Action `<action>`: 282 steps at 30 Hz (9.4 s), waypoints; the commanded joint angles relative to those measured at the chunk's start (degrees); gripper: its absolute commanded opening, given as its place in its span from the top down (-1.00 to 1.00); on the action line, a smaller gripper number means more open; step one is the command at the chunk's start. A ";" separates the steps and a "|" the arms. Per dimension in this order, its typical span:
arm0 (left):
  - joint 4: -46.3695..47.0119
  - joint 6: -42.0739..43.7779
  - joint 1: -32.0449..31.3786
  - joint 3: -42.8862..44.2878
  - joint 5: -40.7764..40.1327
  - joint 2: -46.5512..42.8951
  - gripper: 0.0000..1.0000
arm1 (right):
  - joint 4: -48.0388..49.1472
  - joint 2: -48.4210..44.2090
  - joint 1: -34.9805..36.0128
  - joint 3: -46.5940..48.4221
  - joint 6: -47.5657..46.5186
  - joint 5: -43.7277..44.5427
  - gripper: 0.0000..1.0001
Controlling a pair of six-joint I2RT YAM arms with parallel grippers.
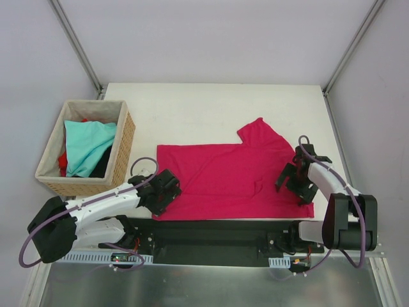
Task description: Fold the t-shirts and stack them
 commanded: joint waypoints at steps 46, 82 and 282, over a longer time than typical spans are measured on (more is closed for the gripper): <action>0.09 53.88 34.03 49.91 -2.51 42.57 -0.54 | 1.93 54.78 7.45 78.67 -13.31 -12.69 -0.90; 6.06 55.38 37.63 45.61 1.80 45.30 -0.40 | 7.46 63.75 11.94 80.35 -4.17 -1.52 0.27; 24.43 62.59 41.68 19.77 13.67 20.25 1.00 | -5.62 -25.89 3.24 9.07 -0.13 -0.39 0.99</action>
